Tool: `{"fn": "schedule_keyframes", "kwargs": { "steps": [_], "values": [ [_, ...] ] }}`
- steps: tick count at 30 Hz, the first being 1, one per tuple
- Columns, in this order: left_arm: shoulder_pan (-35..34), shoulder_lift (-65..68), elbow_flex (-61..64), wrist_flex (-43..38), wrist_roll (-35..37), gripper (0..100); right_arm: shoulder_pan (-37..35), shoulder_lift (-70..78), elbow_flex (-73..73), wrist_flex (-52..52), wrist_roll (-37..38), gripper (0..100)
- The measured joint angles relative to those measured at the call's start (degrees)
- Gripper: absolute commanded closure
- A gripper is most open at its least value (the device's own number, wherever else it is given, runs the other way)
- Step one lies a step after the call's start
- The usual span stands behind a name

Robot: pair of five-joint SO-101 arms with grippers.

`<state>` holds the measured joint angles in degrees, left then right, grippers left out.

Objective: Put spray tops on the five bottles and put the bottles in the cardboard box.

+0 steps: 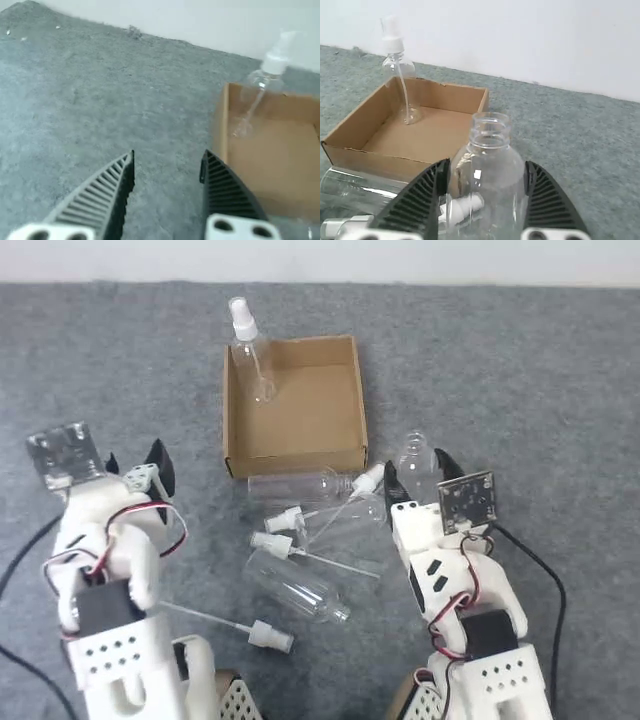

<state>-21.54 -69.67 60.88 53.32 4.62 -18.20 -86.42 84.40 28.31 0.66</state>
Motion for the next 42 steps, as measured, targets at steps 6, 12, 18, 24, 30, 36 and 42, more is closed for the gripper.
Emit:
{"fn": "schedule_keyframes", "kwargs": {
  "steps": [6, 12, 18, 24, 30, 36, 42],
  "values": [
    [8.44, 0.00, -9.67, 12.66, -10.55, 80, -0.09, 0.00, 0.00, 0.00, -0.70, 89.8],
    [11.87, 0.00, -14.24, 19.87, -17.32, 80, 3.60, 0.00, 0.00, 0.00, -0.70, 89.8],
    [19.16, 0.00, -15.03, 29.63, -26.46, 80, 4.04, 0.00, 0.00, 0.00, -1.05, 89.8],
    [24.97, 3.96, -15.21, 38.33, -34.64, 84, 4.04, 0.00, 0.00, 0.00, -1.05, 89.8],
    [25.85, 17.49, -15.38, 39.38, -40.09, 84, 4.04, 0.00, 0.00, 0.00, -1.05, 89.8],
    [26.64, 22.59, -15.38, 40.44, -45.54, 81, 4.04, 0.00, 0.00, 0.00, -1.05, 89.8],
    [33.76, 22.59, -15.38, 44.84, -48.00, 80, 7.12, 0.00, 0.00, -0.88, -1.05, 89.8]
  ]
}}
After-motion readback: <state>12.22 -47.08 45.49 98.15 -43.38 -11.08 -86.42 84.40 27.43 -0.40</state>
